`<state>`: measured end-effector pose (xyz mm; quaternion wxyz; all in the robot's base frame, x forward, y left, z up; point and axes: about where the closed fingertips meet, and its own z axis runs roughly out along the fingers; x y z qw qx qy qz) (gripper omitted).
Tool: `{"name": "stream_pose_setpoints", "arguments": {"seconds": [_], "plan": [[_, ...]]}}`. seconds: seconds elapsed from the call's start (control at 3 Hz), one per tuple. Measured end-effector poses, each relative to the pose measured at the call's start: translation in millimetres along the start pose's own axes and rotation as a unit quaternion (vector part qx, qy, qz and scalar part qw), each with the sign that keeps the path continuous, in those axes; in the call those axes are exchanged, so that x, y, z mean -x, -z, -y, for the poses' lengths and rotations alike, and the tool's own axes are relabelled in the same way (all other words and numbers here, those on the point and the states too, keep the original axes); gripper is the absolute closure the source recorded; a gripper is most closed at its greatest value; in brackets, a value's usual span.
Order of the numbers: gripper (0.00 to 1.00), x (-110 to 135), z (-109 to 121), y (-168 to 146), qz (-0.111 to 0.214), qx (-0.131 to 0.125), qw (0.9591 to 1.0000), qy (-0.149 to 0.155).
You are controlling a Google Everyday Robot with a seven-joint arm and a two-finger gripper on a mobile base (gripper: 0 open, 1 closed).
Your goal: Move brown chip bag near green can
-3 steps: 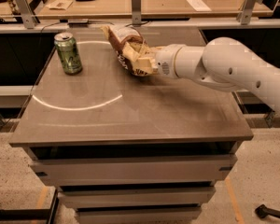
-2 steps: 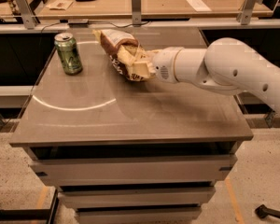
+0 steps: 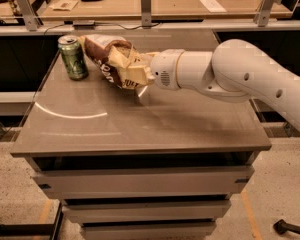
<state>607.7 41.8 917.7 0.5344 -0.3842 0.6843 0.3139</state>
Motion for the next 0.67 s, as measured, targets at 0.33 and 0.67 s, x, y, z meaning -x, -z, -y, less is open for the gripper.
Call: {"name": "stream_pose_setpoints", "arguments": {"seconds": [0.33,0.67], "plan": [[1.0,10.6,-17.0,-8.3,0.017,0.032,0.9993,0.002],[0.81,11.0,-18.5,-9.4,0.016,0.032,0.9993,0.003]]}}
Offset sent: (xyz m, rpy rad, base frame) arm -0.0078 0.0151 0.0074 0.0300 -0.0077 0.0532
